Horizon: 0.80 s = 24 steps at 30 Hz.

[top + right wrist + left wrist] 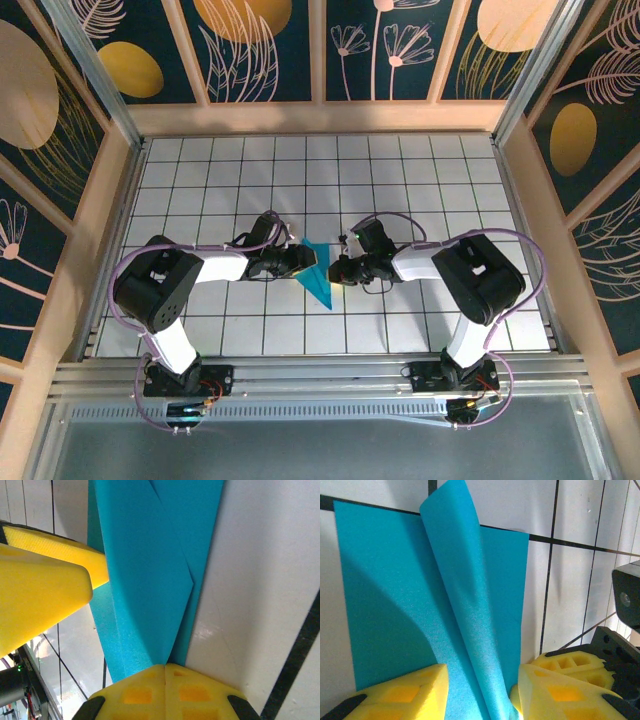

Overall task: Fold a paper plane with a square sheet of paper (fold left side to right side)
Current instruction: Fourth fold the wing at the center of the table.

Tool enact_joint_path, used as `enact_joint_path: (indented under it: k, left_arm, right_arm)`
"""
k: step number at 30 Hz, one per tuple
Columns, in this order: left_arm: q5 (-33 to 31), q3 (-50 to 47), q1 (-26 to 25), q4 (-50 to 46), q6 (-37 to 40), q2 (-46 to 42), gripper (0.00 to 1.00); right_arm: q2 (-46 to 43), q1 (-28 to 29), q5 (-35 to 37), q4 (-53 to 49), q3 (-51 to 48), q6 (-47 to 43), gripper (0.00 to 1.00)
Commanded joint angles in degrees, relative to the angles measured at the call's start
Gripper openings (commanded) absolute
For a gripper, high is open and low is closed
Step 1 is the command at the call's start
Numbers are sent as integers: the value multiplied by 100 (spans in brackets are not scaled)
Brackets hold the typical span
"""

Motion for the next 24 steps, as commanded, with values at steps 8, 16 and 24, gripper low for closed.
enact_joint_path:
  k: [8, 16, 24]
  left_arm:
    - [-342, -78, 8, -416, 62, -61, 46]
    - [-714, 252, 6, -741, 100, -582, 48]
    - [-398, 284, 6, -492, 127, -732, 34]
  right_arm:
    - [313, 84, 409, -554, 27, -120, 0]
    - [487, 159, 418, -538, -20, -66, 0]
    - [456, 176, 444, -578, 21, -84, 0]
